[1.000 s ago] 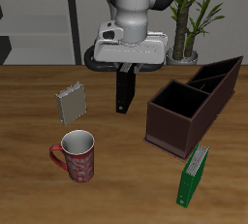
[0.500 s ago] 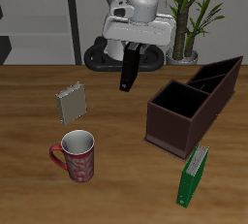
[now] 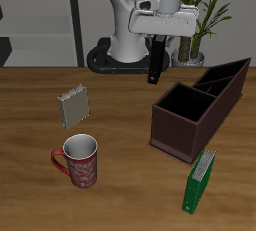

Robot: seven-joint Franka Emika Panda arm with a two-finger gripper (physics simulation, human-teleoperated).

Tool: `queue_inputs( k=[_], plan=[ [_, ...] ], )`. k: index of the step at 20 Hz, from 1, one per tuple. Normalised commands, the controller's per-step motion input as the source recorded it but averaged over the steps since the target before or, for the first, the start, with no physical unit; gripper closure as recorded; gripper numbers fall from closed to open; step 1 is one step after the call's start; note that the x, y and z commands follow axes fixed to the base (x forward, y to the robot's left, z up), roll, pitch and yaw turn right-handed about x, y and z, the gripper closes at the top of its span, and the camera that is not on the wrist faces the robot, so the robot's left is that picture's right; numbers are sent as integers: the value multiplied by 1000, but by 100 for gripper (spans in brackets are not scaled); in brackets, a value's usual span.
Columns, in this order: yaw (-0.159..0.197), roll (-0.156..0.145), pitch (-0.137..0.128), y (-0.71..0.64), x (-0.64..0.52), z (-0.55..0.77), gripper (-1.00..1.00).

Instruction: Place the black book into the left desk caddy's left compartment

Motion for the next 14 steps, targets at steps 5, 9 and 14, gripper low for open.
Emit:
queue_inputs(
  k=[5,9,14],
  plan=[
    [-38,40,-3,482,-383,-46,100],
    [-18,30,-21,332,-357,-40,100],
    [-47,25,-1,194,-217,-15,100]
  ],
)
